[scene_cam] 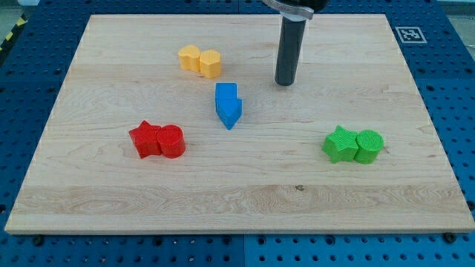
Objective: Push the yellow heart to the center of the board
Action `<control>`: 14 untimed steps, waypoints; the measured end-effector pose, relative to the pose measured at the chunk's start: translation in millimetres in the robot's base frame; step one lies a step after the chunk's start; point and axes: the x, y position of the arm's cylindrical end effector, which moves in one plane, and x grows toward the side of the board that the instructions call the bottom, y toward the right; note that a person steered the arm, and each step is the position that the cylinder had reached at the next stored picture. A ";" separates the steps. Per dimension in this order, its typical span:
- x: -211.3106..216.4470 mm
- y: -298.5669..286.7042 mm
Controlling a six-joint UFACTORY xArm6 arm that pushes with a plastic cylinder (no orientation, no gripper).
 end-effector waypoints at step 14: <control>-32.0 0.7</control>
